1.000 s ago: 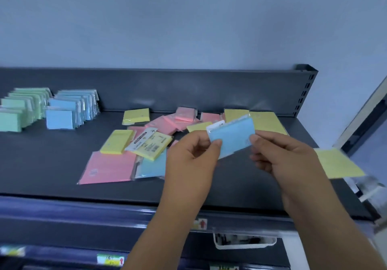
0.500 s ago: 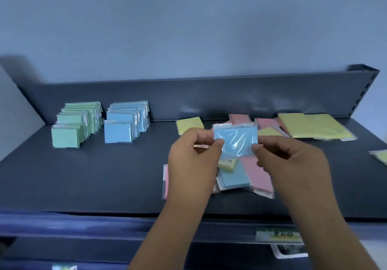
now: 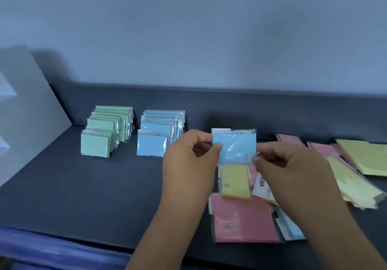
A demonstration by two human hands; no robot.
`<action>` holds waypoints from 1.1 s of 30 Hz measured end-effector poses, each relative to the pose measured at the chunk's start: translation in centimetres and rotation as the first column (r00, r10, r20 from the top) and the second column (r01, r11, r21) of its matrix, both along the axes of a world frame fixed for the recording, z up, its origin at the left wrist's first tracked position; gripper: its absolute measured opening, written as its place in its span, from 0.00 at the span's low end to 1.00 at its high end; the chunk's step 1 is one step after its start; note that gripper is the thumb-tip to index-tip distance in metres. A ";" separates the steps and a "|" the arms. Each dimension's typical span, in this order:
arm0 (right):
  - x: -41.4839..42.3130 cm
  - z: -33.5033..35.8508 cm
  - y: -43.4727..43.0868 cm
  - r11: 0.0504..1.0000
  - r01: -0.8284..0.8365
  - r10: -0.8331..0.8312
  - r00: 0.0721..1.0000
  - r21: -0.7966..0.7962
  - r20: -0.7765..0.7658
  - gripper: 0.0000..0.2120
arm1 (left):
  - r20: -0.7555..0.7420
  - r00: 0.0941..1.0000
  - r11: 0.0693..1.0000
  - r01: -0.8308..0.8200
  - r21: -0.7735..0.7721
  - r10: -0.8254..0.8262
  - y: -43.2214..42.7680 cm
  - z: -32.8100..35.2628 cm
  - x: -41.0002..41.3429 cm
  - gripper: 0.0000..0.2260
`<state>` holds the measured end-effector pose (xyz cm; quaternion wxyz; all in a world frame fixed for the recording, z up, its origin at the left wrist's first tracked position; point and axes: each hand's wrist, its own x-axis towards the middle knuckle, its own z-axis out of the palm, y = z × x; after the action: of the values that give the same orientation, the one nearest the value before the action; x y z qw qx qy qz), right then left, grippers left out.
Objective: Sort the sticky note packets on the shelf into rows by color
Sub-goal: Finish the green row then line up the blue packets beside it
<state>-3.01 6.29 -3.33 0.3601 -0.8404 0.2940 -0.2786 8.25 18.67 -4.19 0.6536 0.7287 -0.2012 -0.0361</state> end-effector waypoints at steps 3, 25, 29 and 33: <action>2.9 -0.4 1.6 1.000 -0.011 0.009 0.992 -0.017 -0.124 0.06 | 0.039 0.999 0.991 0.005 0.136 -0.011 1.3 -0.1 2.9 0.07; 19.5 -2.9 17.6 0.920 0.359 -0.288 0.891 0.157 -0.352 0.13 | -0.276 0.842 0.786 0.535 0.310 -0.464 14.7 -2.2 19.7 0.08; 20.3 -3.0 17.8 0.915 0.384 -0.313 0.870 0.126 -0.381 0.16 | -0.299 0.832 0.798 0.543 0.261 -0.468 14.9 -2.2 20.2 0.08; 20.3 -3.1 18.2 0.912 0.394 -0.323 0.863 0.116 -0.387 0.15 | -0.307 0.833 0.821 0.531 0.211 -0.460 15.2 -2.0 20.1 0.12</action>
<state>17.28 24.50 -6.43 0.3209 -0.7687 0.5318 -0.1527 28.39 33.89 -6.19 0.5278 0.7273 -0.2962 -0.3236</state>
